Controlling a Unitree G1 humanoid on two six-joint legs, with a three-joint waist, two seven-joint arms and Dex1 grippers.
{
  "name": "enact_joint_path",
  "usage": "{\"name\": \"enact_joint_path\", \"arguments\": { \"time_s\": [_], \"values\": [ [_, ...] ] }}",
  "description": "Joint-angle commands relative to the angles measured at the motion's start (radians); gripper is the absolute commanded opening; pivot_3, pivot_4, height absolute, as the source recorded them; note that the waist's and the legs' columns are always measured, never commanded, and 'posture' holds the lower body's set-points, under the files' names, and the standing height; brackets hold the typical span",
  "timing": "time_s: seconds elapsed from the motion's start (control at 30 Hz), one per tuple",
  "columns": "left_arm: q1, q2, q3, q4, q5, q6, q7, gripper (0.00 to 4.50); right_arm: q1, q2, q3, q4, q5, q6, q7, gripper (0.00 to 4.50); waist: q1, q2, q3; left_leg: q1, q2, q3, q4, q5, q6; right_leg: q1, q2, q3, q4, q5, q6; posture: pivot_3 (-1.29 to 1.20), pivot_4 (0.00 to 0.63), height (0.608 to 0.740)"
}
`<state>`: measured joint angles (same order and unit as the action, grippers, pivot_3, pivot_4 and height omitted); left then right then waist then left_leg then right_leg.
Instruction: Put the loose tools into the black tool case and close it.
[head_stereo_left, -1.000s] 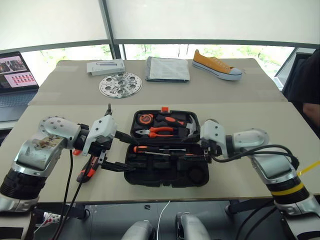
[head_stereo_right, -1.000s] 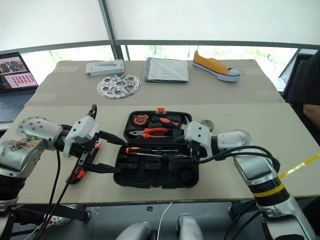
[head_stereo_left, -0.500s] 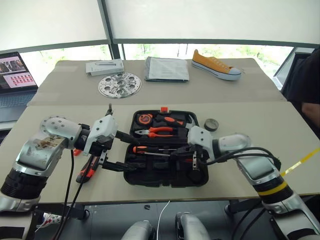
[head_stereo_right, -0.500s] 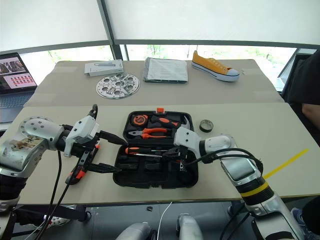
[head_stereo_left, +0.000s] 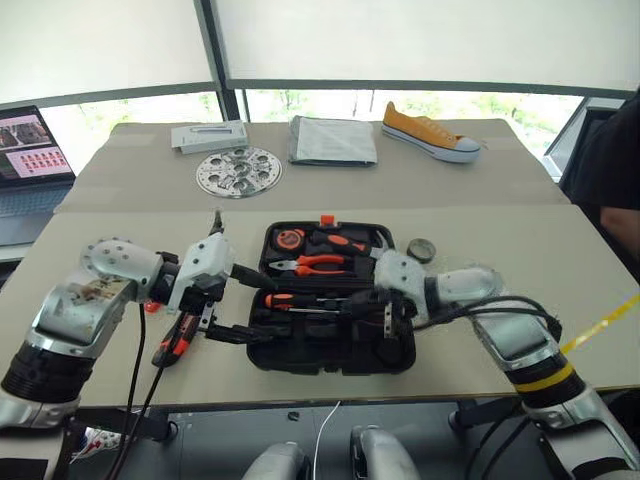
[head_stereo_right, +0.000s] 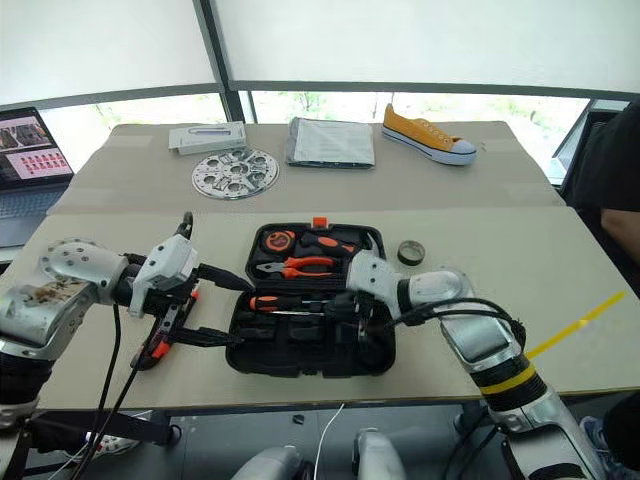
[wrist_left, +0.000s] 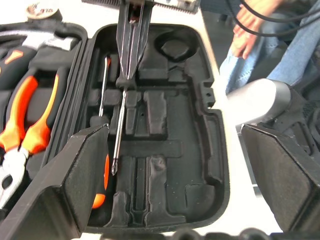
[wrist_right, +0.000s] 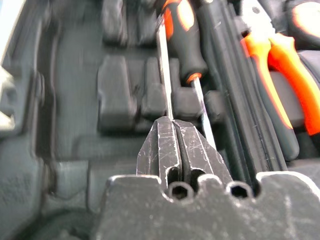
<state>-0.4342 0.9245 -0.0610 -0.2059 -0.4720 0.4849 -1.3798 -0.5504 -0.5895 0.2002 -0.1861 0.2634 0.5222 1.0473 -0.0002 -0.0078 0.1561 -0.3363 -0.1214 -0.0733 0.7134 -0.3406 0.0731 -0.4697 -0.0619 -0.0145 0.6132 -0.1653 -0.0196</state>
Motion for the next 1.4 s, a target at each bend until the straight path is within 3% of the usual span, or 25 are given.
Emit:
{"name": "enact_joint_path", "arguments": {
  "time_s": [0.03, 0.27, 0.4, 0.43, 0.53, 0.63, 0.9, 1.1, 1.17, 1.27, 1.4],
  "values": [
    [0.103, 0.028, 0.132, -0.047, -0.017, 0.042, 0.099, 4.50, -0.035, -0.018, -0.161, -0.106, 0.175, 0.139, -0.014, 0.59, -0.003, 0.000, 0.000, 0.000, 0.000, 0.000, 0.000, 0.000, 0.000, -0.001, 0.000, 0.000, 0.000, 0.000, 0.000, 0.00, 0.150, 0.740],
    [0.482, 0.002, 0.482, -0.085, 0.020, 0.112, 0.316, 4.50, 0.021, -0.103, -0.264, -0.245, 0.333, 0.221, 0.011, 2.84, -0.009, 0.000, 0.000, 0.000, 0.000, 0.000, -0.003, 0.000, 0.000, -0.002, 0.001, 0.001, -0.001, 0.000, -0.001, 0.00, 0.150, 0.740],
    [0.687, -0.034, 0.668, -0.070, 0.050, 0.093, 0.368, 4.50, 0.049, -0.134, -0.281, -0.293, 0.387, 0.228, 0.015, 4.36, -0.010, 0.000, 0.000, 0.001, 0.000, 0.000, -0.003, 0.000, 0.000, -0.002, 0.001, 0.002, -0.001, 0.000, -0.001, 0.00, 0.150, 0.740],
    [0.724, -0.038, 0.698, -0.062, 0.059, 0.085, 0.373, 4.50, 0.054, -0.140, -0.282, -0.302, 0.399, 0.232, 0.014, 4.49, -0.009, 0.001, 0.000, 0.001, 0.000, 0.000, -0.003, 0.000, 0.000, -0.002, 0.001, 0.002, -0.002, 0.000, -0.001, 0.00, 0.150, 0.740],
    [0.742, -0.019, 0.727, 0.003, 0.087, 0.076, 0.409, 4.50, 0.064, -0.152, -0.276, -0.315, 0.419, 0.229, 0.013, 4.49, 0.007, 0.000, 0.000, 0.001, 0.000, 0.000, -0.003, 0.000, 0.000, 0.000, 0.001, 0.001, -0.002, 0.000, -0.001, 0.00, 0.150, 0.740],
    [0.673, 0.031, 0.679, 0.082, 0.115, 0.081, 0.430, 4.50, 0.065, -0.155, -0.260, -0.314, 0.414, 0.217, 0.010, 4.49, 0.022, 0.000, 0.000, 0.001, 0.000, -0.001, -0.003, -0.001, -0.001, 0.002, 0.000, 0.000, -0.002, 0.000, 0.000, 0.00, 0.150, 0.740],
    [0.262, 0.135, 0.319, 0.293, 0.174, 0.215, 0.409, 4.50, 0.089, -0.142, -0.234, -0.342, 0.373, 0.176, -0.038, 4.49, 0.024, -0.001, 0.000, 0.002, -0.001, -0.001, -0.002, -0.004, -0.005, 0.003, 0.000, 0.000, -0.002, 0.001, 0.001, 0.00, 0.150, 0.740],
    [-0.053, 0.095, 0.049, 0.574, 0.342, 0.202, 0.433, 4.50, 0.149, -0.140, -0.241, -0.410, 0.384, 0.175, -0.097, 4.49, 0.002, -0.001, 0.000, 0.000, -0.002, 0.000, -0.002, -0.001, 0.001, -0.002, 0.001, -0.002, 0.000, 0.001, 0.000, 0.00, 0.150, 0.740],
    [-0.119, 0.067, 0.009, 0.659, 0.357, 0.202, 0.415, 4.50, 0.173, -0.143, -0.249, -0.435, 0.387, 0.178, -0.119, 4.49, -0.002, -0.002, 0.000, 0.000, -0.002, 0.000, -0.002, -0.001, 0.001, -0.002, 0.001, -0.002, 0.000, 0.001, 0.000, 0.00, 0.150, 0.740],
    [-0.168, 0.044, -0.020, 0.719, 0.374, 0.204, 0.396, 3.83, 0.195, -0.151, -0.262, -0.458, 0.390, 0.181, -0.144, 4.50, -0.002, -0.001, 0.000, 0.001, -0.003, 0.000, -0.002, -0.001, 0.001, -0.002, 0.001, -0.002, 0.001, 0.001, 0.001, 0.00, 0.150, 0.740],
    [-0.170, 0.043, -0.042, 0.759, 0.398, 0.170, 0.376, 2.36, 0.215, -0.165, -0.285, -0.477, 0.403, 0.190, -0.167, 4.50, 0.001, -0.001, 0.000, 0.001, -0.003, 0.000, -0.001, 0.000, 0.000, -0.002, 0.001, 0.000, 0.001, 0.001, 0.001, 0.00, 0.150, 0.740]
  ]
}}
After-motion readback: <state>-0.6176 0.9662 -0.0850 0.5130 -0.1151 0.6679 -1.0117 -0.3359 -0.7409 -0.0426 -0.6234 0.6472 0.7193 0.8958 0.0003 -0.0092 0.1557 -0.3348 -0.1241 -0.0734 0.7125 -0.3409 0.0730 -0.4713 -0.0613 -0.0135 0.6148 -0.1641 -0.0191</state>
